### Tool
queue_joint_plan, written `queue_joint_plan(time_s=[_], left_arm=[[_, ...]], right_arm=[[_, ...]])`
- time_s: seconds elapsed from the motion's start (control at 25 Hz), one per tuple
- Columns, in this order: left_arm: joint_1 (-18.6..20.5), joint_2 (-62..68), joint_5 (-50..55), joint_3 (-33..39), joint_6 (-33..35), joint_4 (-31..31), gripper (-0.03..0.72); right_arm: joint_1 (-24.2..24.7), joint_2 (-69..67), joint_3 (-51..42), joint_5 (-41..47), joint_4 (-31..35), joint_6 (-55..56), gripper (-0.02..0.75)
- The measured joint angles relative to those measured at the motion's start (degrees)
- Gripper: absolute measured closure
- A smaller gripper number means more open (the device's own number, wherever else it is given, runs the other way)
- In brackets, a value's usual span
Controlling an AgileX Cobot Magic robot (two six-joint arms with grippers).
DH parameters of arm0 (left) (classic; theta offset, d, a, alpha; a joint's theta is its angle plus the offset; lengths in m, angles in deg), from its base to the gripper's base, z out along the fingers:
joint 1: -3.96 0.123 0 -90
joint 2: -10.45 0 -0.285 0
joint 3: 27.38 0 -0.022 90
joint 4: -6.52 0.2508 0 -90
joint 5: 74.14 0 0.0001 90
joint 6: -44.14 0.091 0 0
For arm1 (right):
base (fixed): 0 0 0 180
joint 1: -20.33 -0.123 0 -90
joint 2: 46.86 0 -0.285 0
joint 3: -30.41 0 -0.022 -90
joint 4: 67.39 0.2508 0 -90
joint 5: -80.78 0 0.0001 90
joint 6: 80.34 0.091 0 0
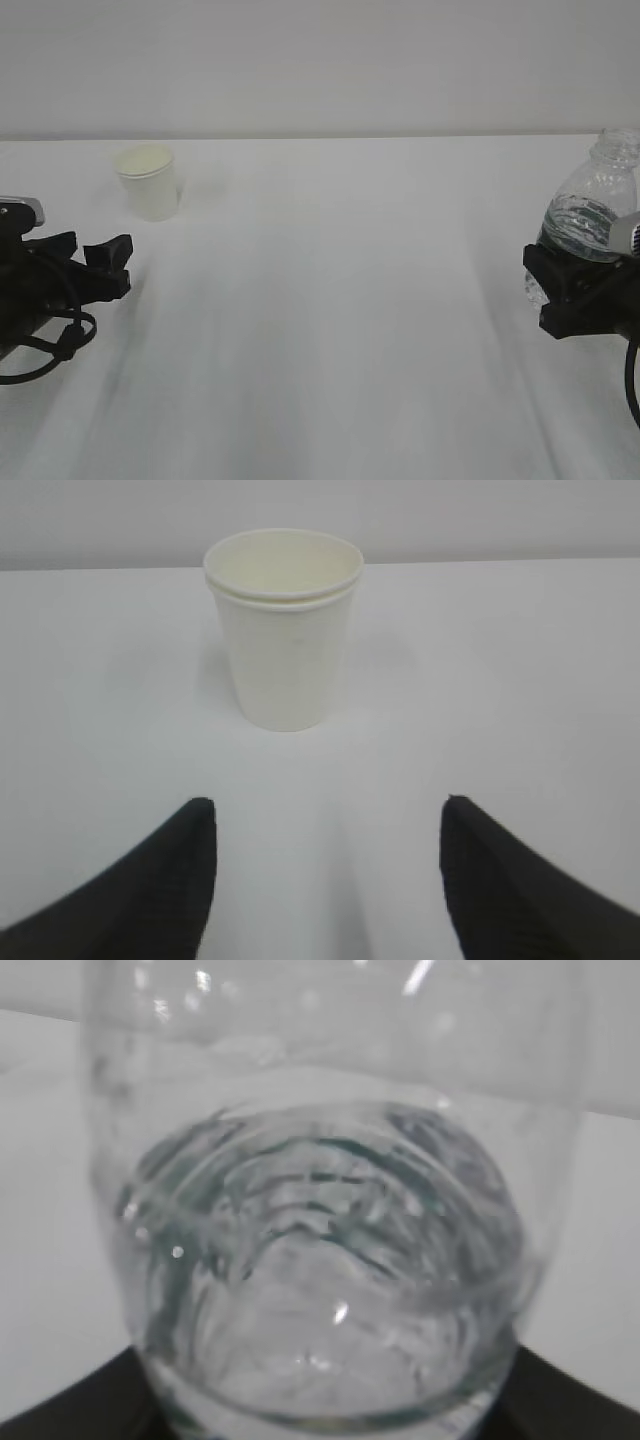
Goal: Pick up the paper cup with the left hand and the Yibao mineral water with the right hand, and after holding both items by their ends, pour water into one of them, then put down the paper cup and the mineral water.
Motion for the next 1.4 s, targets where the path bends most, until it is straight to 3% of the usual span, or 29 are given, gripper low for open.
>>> queue_joint_plan(time_s=[0.12, 0.32, 0.44, 0.96, 1.4], left_arm=[[0.1, 0.0, 0.0, -0.1, 0.0, 0.7, 0.172], [0.3, 0.1, 0.0, -1.7, 0.0, 1.2, 0.054], [0.3, 0.7, 0.0, -3.6, 0.0, 1.1, 0.024], [0.6, 9.3, 0.0, -11.0, 0.0, 0.6, 0.015], [4.4, 16.1, -0.1, -17.4, -0.9, 0.8, 0.017]], right_arm=[[0.0, 0.0, 0.0, 0.0, 0.0, 0.0, 0.329], [0.0, 0.0, 0.0, 0.0, 0.0, 0.0, 0.33], [0.0, 0.0, 0.0, 0.0, 0.0, 0.0, 0.33], [0.0, 0.0, 0.0, 0.0, 0.0, -0.1, 0.33], [0.0, 0.0, 0.0, 0.0, 0.1, -0.6, 0.33]])
